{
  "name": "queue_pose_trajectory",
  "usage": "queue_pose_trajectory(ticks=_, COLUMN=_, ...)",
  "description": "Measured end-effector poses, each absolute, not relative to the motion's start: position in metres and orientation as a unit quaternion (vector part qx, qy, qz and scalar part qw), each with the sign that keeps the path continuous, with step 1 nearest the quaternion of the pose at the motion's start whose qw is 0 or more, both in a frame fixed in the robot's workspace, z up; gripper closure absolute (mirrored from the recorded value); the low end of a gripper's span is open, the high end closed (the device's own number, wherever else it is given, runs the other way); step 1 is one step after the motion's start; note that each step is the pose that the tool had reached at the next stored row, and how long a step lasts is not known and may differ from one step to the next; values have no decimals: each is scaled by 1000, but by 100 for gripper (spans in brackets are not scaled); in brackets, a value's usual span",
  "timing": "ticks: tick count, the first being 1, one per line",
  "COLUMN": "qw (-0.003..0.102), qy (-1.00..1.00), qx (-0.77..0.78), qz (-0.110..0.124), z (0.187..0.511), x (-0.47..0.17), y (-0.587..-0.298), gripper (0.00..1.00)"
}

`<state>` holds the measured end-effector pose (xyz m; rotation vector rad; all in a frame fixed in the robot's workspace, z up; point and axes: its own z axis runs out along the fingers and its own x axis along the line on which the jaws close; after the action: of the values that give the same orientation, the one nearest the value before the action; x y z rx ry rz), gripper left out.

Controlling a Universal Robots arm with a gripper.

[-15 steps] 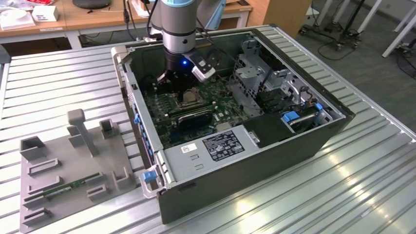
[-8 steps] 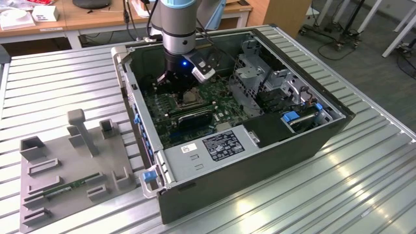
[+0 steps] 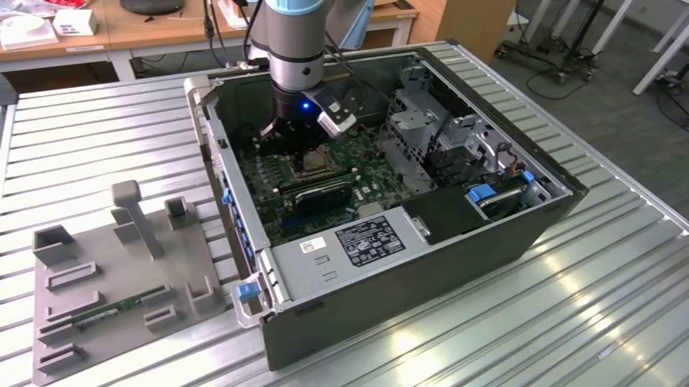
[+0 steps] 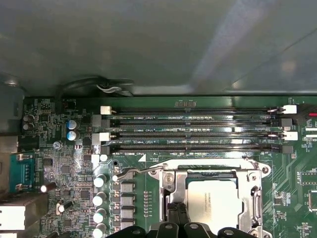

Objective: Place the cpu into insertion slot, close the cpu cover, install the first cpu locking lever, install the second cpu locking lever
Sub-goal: 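Close the cpu cover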

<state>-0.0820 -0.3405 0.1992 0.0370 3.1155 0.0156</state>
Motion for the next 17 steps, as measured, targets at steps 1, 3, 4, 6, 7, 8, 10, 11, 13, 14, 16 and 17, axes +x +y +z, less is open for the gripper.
queue_pose_trajectory(ticks=1, qw=13, qy=1000, qx=12, qz=5, z=199, x=-82, y=-341, gripper=89)
queue_pose_trajectory(ticks=3, qw=13, qy=1000, qx=12, qz=5, z=199, x=-82, y=-340, gripper=89)
queue_pose_trajectory(ticks=4, qw=13, qy=1000, qx=12, qz=5, z=199, x=-82, y=-340, gripper=89)
queue_pose_trajectory(ticks=6, qw=13, qy=1000, qx=12, qz=5, z=199, x=-82, y=-340, gripper=89)
queue_pose_trajectory(ticks=7, qw=13, qy=1000, qx=12, qz=5, z=198, x=-82, y=-340, gripper=89)
queue_pose_trajectory(ticks=8, qw=13, qy=1000, qx=12, qz=5, z=198, x=-82, y=-340, gripper=89)
queue_pose_trajectory(ticks=10, qw=13, qy=1000, qx=12, qz=5, z=197, x=-82, y=-341, gripper=89)
queue_pose_trajectory(ticks=11, qw=13, qy=1000, qx=12, qz=5, z=197, x=-82, y=-341, gripper=89)
queue_pose_trajectory(ticks=13, qw=13, qy=1000, qx=12, qz=5, z=197, x=-82, y=-341, gripper=89)
queue_pose_trajectory(ticks=14, qw=13, qy=1000, qx=12, qz=5, z=197, x=-82, y=-341, gripper=89)
queue_pose_trajectory(ticks=16, qw=13, qy=1000, qx=12, qz=5, z=197, x=-82, y=-341, gripper=89)
queue_pose_trajectory(ticks=17, qw=13, qy=1000, qx=12, qz=5, z=197, x=-82, y=-341, gripper=89)
